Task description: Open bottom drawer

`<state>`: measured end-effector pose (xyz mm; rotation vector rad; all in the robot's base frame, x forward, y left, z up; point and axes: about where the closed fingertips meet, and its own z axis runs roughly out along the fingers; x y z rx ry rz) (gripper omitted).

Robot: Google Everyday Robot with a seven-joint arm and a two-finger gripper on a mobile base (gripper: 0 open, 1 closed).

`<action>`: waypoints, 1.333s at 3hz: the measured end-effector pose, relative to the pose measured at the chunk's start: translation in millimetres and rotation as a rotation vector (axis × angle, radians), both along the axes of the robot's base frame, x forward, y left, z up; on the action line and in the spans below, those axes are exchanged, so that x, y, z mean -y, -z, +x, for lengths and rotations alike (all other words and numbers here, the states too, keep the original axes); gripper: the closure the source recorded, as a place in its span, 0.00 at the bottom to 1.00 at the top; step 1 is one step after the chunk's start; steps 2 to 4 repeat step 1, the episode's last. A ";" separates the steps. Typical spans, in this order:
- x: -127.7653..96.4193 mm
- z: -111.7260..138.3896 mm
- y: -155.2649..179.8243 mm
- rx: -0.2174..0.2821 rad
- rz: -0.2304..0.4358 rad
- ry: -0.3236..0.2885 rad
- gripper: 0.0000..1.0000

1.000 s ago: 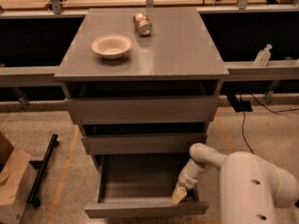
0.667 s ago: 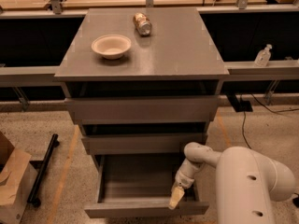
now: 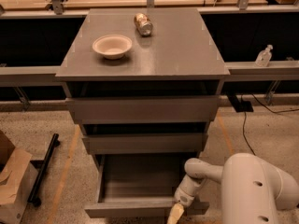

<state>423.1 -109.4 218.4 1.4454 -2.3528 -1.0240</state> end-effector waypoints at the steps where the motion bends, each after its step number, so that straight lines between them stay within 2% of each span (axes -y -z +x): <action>1: -0.6 -3.3 -5.3 -0.008 0.002 0.003 0.00; 4: -0.6 -3.3 -5.3 -0.008 0.002 0.003 0.00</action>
Offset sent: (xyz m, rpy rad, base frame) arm 0.0000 0.0000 0.0000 0.0000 0.0000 0.0000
